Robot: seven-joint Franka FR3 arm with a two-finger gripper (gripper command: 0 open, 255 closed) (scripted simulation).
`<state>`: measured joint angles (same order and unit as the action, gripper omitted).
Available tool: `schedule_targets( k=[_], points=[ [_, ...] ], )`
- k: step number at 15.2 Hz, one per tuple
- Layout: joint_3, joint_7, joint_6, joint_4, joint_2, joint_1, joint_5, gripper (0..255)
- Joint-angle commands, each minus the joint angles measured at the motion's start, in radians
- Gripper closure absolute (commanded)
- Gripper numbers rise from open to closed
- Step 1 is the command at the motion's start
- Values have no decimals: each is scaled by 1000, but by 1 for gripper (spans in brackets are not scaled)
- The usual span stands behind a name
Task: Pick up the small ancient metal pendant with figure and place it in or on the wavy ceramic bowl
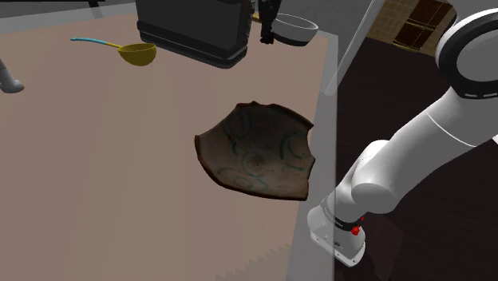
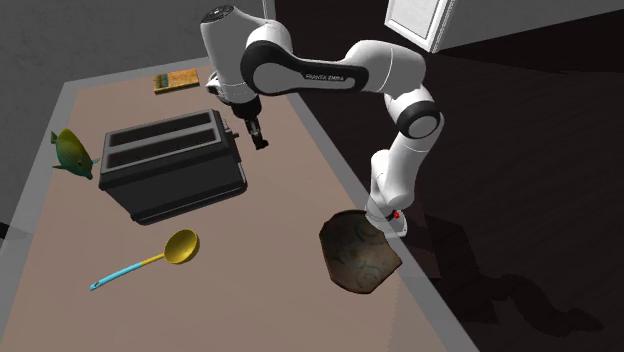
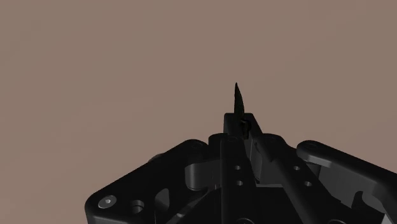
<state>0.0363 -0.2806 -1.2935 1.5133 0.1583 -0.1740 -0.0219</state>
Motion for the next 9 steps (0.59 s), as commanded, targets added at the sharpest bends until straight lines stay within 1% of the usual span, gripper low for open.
schedule_targets(
  k=[1,9],
  points=[
    [0,0,33,-51,-19,0,1,255],
    [1,-5,170,-273,-103,1,3,255]
  ],
)
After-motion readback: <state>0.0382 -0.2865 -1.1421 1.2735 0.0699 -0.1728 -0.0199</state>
